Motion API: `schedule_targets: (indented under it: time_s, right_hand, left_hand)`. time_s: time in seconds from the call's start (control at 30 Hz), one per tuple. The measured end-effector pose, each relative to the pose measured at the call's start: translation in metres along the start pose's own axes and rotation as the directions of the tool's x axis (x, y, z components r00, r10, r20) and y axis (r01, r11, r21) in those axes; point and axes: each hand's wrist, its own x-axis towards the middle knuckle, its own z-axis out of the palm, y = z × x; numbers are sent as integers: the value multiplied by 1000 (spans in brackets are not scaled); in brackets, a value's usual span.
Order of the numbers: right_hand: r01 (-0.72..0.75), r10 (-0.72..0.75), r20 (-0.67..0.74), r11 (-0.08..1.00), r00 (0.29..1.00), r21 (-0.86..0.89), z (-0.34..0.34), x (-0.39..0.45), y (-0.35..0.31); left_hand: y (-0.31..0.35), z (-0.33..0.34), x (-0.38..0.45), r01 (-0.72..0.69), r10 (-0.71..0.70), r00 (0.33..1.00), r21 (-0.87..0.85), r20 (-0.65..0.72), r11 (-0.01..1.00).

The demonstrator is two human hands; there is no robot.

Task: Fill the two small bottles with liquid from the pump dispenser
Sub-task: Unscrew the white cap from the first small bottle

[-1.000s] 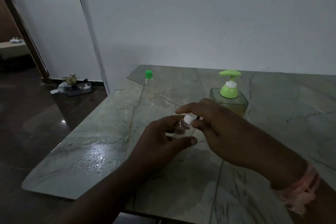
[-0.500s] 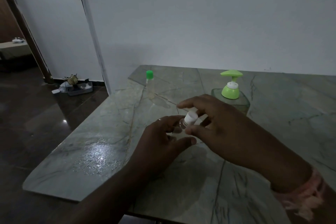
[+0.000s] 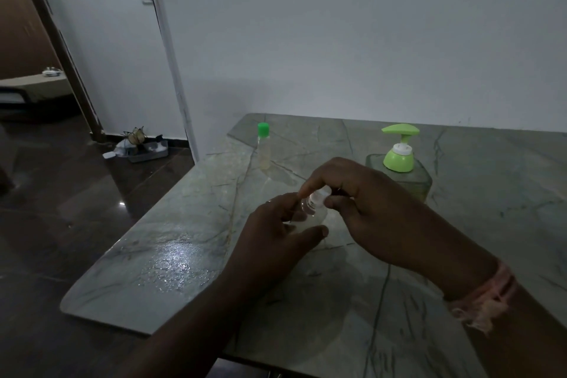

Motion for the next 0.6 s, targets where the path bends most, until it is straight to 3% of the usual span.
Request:
schedule_targets:
  time_s: [0.1, 0.23, 0.37, 0.6]
  right_hand:
    - [-35, 34, 14, 999, 999, 9, 7, -1, 2]
    - [-190, 173, -150, 976, 973, -105, 13, 2, -2]
    - [-166, 148, -175, 982, 973, -92, 12, 6, -7]
    - [-254, 336, -178, 894, 925, 368, 21, 23, -4]
  left_hand:
    - [-1, -1, -1, -22, 23, 999, 33, -27, 999]
    - [-1, 0, -2, -11, 14, 998, 61, -55, 998]
    - [-2, 0, 0, 4, 0, 998, 67, -63, 998]
    - [-2, -5, 3, 118, -122, 985, -44, -123, 992]
